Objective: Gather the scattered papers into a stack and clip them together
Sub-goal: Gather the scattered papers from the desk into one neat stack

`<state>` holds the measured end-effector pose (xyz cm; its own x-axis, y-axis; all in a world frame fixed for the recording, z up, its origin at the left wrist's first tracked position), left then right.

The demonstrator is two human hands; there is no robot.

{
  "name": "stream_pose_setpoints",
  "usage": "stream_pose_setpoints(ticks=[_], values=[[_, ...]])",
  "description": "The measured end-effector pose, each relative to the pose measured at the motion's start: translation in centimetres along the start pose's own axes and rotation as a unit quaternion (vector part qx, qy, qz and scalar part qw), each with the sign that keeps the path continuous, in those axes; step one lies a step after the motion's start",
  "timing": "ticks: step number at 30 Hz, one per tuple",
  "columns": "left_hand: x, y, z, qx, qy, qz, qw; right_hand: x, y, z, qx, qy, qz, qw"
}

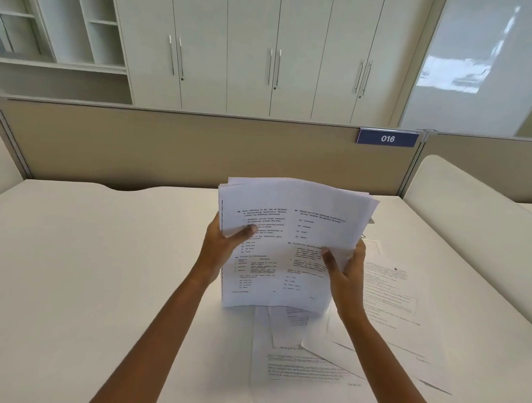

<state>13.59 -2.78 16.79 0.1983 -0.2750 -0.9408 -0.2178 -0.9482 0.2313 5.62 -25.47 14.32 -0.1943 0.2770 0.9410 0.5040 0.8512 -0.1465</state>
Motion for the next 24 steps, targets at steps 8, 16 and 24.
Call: stream_pose_setpoints(ticks=[8, 16, 24], values=[[4.1, -1.0, 2.5, -0.045, 0.004, -0.072, 0.996, -2.2, -0.1, 0.8, 0.015, 0.069, 0.079, 0.994], [6.9, -1.7, 2.7, -0.021, -0.036, -0.125, 0.991, -3.5, 0.5, 1.2, 0.054, 0.090, 0.136, 0.985], [6.5, -3.3, 2.8, -0.091, -0.047, -0.178, 0.979, -11.2, -0.8, 2.8, 0.135, 0.197, 0.476, 0.846]])
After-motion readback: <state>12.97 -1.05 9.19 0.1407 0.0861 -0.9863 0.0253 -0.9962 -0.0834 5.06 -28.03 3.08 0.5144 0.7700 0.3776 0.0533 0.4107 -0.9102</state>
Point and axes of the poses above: each hand's wrist, its own z-axis away from the middle knuckle, its own y-axis out of the palm, x = y × z, the point moved 10 cm from there along -z, towards the middle knuckle, and after that the axes turned 6 degrees about z, right-handed, at the moved point
